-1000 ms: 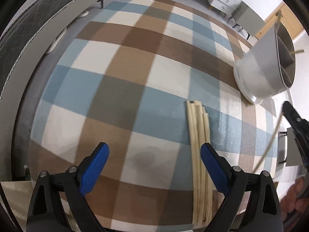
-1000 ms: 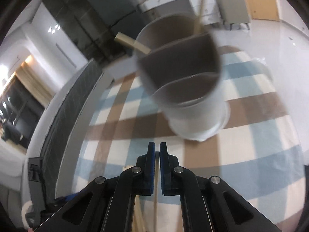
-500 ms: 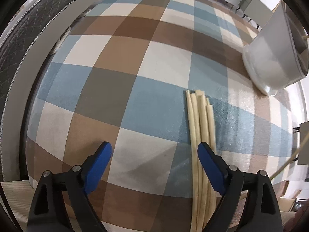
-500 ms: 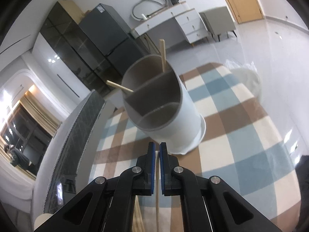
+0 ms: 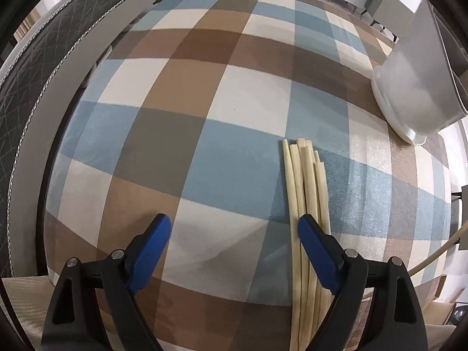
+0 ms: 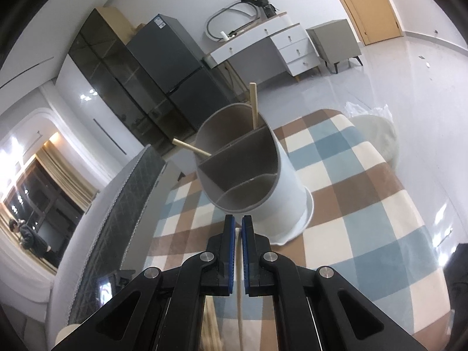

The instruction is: Organize utensils

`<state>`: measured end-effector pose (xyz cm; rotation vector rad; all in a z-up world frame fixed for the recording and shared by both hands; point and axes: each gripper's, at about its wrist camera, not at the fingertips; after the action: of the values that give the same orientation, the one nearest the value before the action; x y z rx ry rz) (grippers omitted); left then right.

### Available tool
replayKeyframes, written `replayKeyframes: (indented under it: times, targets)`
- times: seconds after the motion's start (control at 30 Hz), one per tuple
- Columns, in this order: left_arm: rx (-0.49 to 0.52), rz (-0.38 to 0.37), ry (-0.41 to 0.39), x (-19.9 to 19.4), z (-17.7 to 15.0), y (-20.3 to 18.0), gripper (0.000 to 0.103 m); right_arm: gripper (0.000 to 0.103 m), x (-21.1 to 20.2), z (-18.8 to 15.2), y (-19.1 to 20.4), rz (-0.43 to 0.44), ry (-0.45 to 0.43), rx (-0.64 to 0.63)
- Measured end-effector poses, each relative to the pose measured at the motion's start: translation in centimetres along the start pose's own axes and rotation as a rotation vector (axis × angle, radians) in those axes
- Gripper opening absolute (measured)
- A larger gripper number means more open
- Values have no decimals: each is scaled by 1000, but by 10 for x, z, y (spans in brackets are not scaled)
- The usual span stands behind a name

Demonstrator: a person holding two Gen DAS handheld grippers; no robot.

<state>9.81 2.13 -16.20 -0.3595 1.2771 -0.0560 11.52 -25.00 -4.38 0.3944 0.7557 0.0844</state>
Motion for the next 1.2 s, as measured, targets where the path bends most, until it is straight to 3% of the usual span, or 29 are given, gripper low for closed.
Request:
replayKeyframes:
  times: [0.17, 0.3, 0.4, 0.67, 0.77, 0.87, 0.93, 0.97, 1.03, 1.1, 1.2]
  targets:
    - [27, 11, -4, 1, 6, -3, 85, 4, -5, 2, 0, 11, -15, 2]
    - [21, -25, 6, -1, 9, -1, 74, 4, -7, 4, -1, 23, -14, 20]
    - [31, -6, 2, -4, 4, 1, 69, 4, -8, 5, -1, 33, -14, 29]
    - [41, 17, 1, -2, 2, -4, 69, 4, -8, 6, -2, 41, -12, 38]
    - [38, 17, 3, 4, 16, -14, 58, 4, -8, 6, -2, 41, -14, 35]
    - [58, 13, 22, 8, 32, -22, 36, 4, -8, 6, -1, 43, -15, 29]
    - [73, 17, 41, 12, 41, -27, 12, 4, -7, 6, 0, 43, -16, 22]
    - [81, 21, 52, 14, 44, -31, 6, 4, -7, 6, 1, 41, -18, 15]
    - [100, 41, 66, 18, 50, -37, 1, 4, -6, 7, 2, 38, -20, 5]
    - [89, -4, 63, 19, 55, -36, 1, 4, -5, 8, 3, 33, -23, -4]
    - [112, -5, 26, 10, 58, -40, 0, 4, -4, 7, 4, 22, -23, -18]
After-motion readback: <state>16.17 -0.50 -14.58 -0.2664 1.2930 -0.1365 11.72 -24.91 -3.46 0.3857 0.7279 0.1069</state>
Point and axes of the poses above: each gripper's, at about its wrist camera, not at the fingertips, and x roughly the way its jaws point, y to its left, z to its top, and after that the axes turned 15 degrees about -z, right-handed
